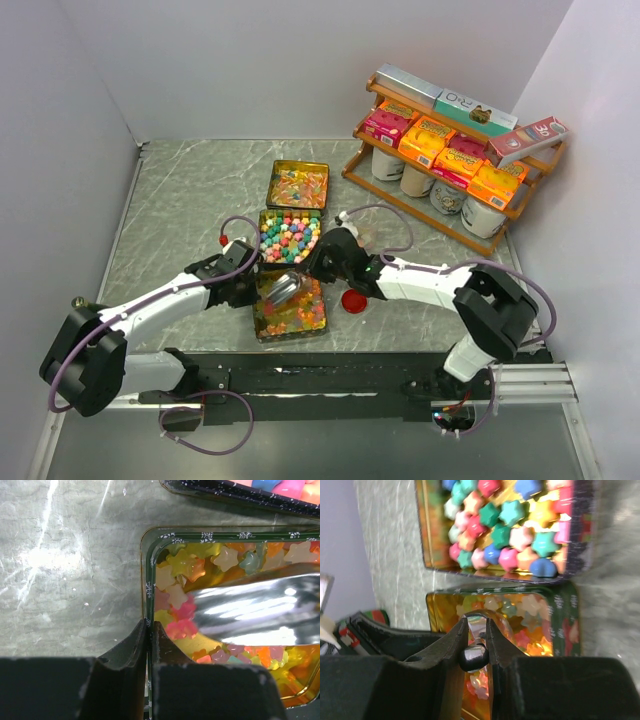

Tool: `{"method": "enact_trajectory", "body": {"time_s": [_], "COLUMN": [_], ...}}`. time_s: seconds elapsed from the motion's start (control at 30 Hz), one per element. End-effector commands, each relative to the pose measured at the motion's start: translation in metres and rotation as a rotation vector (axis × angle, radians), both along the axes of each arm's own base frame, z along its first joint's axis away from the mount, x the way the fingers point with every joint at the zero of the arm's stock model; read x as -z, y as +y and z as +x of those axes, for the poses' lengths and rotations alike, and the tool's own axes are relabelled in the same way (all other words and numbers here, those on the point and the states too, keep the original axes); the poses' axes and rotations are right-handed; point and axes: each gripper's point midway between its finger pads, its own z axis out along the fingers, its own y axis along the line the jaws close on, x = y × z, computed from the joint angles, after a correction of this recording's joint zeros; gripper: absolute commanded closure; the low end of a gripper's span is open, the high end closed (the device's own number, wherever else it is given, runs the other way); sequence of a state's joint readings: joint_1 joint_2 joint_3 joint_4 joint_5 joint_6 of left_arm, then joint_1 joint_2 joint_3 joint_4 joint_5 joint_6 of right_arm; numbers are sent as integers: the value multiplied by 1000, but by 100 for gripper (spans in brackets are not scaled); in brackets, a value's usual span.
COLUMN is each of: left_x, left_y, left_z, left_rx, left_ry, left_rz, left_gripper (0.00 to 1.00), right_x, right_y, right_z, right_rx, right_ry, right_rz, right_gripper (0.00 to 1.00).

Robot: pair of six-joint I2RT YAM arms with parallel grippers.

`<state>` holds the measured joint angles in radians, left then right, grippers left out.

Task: Pack the candies
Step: Scoop the fake candies from the storage box.

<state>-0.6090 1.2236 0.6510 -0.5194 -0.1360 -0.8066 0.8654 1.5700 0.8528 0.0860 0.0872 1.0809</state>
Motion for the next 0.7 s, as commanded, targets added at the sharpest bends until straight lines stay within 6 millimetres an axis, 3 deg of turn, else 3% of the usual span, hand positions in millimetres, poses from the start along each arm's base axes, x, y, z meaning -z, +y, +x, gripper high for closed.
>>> {"method": "enact_trajectory", "body": {"time_s": [0.0, 0.37, 0.67], "left_x": [-7, -14, -17], "left_y": [-4, -6, -3], "left_z": [7, 8, 10], "left_rx": [-5, 5, -21], "left_ry": [-22, -49, -63], "left_rz": [-22, -40, -39], "left_gripper": [99, 99, 99], "right_x": [15, 33, 53], "right_y": [9, 30, 38], "right_z": [-8, -27, -43], "right_rx": [-165, -475, -528], "right_ry": [-49, -78, 29], "right_rz": [-71, -32, 58], "right_gripper": [100, 100, 100]}}
